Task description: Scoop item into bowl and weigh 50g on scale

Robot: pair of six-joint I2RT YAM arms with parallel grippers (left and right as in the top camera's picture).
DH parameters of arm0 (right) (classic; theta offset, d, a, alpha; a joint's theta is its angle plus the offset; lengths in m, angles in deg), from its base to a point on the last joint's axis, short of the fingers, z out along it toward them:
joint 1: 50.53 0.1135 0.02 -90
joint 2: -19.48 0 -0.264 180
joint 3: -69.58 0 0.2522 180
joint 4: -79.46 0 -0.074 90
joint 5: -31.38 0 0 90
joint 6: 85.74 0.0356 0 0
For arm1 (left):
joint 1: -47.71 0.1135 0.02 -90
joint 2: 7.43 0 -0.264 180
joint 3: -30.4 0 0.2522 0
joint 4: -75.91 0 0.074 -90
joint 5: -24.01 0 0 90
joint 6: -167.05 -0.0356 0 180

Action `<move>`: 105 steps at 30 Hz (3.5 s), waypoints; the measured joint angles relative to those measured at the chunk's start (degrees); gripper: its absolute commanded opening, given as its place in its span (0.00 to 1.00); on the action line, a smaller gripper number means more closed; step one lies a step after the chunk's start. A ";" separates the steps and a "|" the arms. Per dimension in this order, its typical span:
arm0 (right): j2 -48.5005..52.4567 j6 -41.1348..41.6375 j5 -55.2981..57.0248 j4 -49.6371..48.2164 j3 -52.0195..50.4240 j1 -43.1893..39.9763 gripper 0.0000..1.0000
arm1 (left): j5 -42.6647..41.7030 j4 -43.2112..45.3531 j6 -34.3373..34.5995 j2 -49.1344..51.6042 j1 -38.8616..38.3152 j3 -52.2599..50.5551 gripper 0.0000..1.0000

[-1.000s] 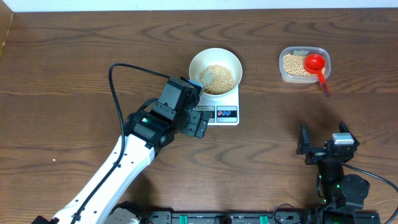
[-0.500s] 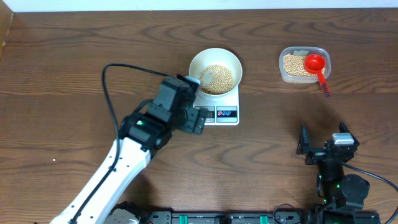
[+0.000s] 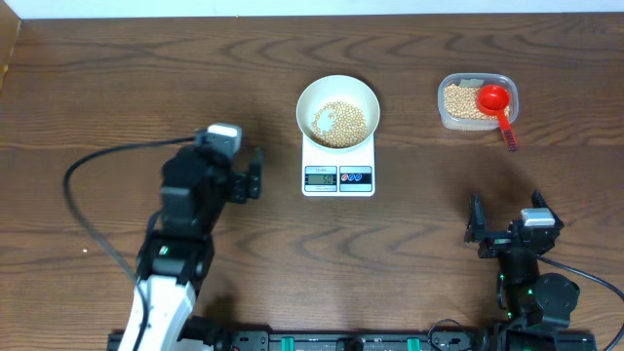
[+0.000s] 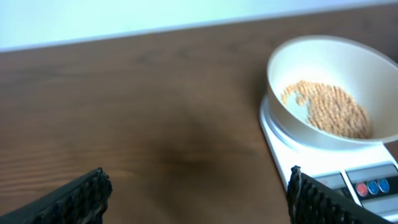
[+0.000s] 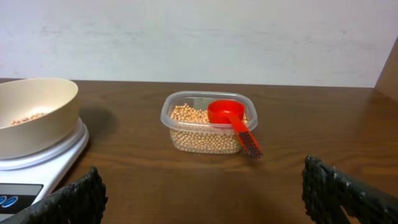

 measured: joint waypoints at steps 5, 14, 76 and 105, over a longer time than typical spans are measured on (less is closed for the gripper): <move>0.00 0.00 -0.02 0.02 0.00 0.00 0.99 | -3.13 6.27 -0.15 -7.37 6.60 -6.14 0.92; 0.00 0.00 0.00 0.00 0.00 0.00 0.99 | -5.16 15.17 -2.36 -21.81 12.09 -20.90 0.92; -0.09 0.00 0.02 0.00 0.00 0.00 0.99 | 1.40 0.48 -9.16 -52.78 11.54 -32.28 0.92; -0.09 0.00 0.02 0.00 0.00 0.00 0.99 | 1.40 0.48 -9.16 -52.78 11.54 -32.28 0.92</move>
